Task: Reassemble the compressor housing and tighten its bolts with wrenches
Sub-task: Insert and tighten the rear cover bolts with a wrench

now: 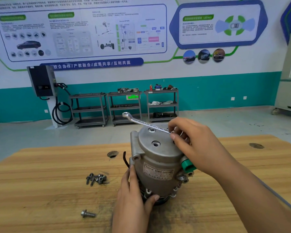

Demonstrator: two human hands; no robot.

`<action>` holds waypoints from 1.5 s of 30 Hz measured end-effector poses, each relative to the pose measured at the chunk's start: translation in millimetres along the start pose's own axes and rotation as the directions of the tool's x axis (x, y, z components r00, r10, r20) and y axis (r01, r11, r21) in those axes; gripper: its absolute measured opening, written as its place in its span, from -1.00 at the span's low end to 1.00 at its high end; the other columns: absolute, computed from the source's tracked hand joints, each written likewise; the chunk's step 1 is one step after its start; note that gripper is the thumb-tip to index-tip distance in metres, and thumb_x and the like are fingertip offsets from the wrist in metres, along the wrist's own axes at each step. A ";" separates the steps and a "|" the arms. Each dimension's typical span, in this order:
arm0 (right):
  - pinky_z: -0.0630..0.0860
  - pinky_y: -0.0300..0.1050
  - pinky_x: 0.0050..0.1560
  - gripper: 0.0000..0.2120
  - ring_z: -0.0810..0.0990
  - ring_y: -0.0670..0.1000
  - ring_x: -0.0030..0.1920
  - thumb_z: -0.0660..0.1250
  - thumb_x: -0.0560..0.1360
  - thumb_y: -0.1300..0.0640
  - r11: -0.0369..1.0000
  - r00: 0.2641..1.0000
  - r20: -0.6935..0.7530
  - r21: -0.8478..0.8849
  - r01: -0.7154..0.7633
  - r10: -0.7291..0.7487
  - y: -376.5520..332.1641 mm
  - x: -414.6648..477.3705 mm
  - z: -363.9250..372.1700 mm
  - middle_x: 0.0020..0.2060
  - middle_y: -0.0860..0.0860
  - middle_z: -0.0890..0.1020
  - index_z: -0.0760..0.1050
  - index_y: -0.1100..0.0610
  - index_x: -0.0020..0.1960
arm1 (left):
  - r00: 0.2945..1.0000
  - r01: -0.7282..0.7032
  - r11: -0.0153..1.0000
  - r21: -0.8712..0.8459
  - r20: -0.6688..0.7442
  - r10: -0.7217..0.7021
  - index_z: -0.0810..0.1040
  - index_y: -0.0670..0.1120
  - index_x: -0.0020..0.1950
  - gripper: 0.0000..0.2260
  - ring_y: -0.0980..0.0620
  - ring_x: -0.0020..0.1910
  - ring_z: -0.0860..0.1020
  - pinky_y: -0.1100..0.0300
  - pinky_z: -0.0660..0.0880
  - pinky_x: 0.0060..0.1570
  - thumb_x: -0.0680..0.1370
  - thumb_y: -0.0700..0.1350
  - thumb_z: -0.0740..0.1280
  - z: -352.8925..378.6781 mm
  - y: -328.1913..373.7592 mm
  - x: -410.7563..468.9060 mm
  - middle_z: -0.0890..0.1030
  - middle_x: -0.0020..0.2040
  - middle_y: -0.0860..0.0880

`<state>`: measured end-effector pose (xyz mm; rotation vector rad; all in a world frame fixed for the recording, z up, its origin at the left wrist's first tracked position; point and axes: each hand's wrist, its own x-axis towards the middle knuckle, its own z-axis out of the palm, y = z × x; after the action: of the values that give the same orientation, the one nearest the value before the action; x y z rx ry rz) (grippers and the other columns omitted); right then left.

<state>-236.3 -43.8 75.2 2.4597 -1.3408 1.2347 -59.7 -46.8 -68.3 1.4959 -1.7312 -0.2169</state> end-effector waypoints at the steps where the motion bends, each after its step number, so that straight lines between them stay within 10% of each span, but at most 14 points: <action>1: 0.32 -0.24 -0.17 -0.88 0.41 -0.14 -0.16 0.24 0.54 0.18 1.000 1.000 -0.004 -0.008 -0.004 0.004 -0.1 1.1 1.1 -0.18 -0.09 0.50 0.44 -0.04 -0.01 | 1.000 -0.004 1.000 0.002 -0.004 0.004 -0.20 0.09 0.52 -0.05 0.10 0.42 0.23 0.24 0.22 0.37 0.40 0.13 0.44 0.1 0.3 -0.1 0.04 0.49 0.10; 9: 0.28 -0.52 -0.21 -0.75 0.40 -0.29 -0.23 0.24 0.55 0.14 0.986 0.985 -0.045 0.015 -0.165 0.166 0.9 4.1 -0.3 -0.16 -0.22 0.53 0.56 -0.04 0.17 | 1.000 -0.008 1.000 0.008 -0.007 0.008 -0.20 0.10 0.52 -0.06 0.11 0.42 0.21 0.26 0.21 0.34 0.41 0.13 0.43 -0.6 1.5 -0.7 0.04 0.49 0.11; 20: 0.35 -0.07 0.11 -0.84 0.42 -0.03 0.12 0.33 0.51 0.08 0.933 0.964 0.034 -0.263 -0.245 0.263 12.0 1.3 -34.7 -0.02 -0.13 0.53 0.62 -0.06 0.05 | 1.000 0.003 1.000 0.025 -0.002 -0.003 -0.22 0.09 0.52 -0.06 0.09 0.44 0.17 0.28 0.17 0.33 0.42 0.14 0.42 -1.0 3.4 -1.8 0.02 0.50 0.09; 28: 0.34 -0.53 -0.30 -0.65 0.41 -0.46 -0.32 0.25 0.55 0.11 0.966 0.942 0.243 -0.174 -0.192 0.231 0.3 -9.8 -50.5 -0.35 -0.29 0.48 0.45 -0.31 0.19 | 1.000 0.011 1.000 0.024 0.005 -0.011 -0.25 0.09 0.52 -0.05 0.08 0.44 0.18 0.26 0.17 0.34 0.43 0.14 0.41 0.1 6.1 1.0 0.01 0.50 0.10; 33: 0.45 -0.37 -0.04 -0.63 0.55 -0.31 -0.01 0.21 0.56 0.15 0.982 0.935 0.302 -0.096 -0.164 0.185 -5.4 -11.3 -58.3 0.01 -0.36 0.59 0.50 -0.38 -0.02 | 1.000 0.012 1.000 0.010 -0.002 -0.012 -0.18 0.07 0.53 -0.06 0.09 0.44 0.19 0.24 0.17 0.36 0.41 0.09 0.45 -0.6 1.5 -0.2 0.04 0.50 0.10; 45: 0.41 -0.38 0.11 -0.65 0.49 -0.28 0.15 0.36 0.45 0.30 0.957 0.973 0.228 0.286 -0.042 -0.025 18.3 -2.3 -27.3 0.02 -0.33 0.61 0.62 -0.16 -0.03 | 1.000 0.016 0.999 -0.043 0.005 -0.016 -0.17 0.11 0.53 -0.03 0.10 0.38 0.30 0.16 0.28 0.35 0.39 0.03 0.48 -3.5 -0.5 -1.5 0.08 0.50 0.12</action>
<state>-267.2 -42.1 86.7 2.8798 -1.3009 1.2616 -57.1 -44.4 -67.0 1.4789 -1.7084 -0.2647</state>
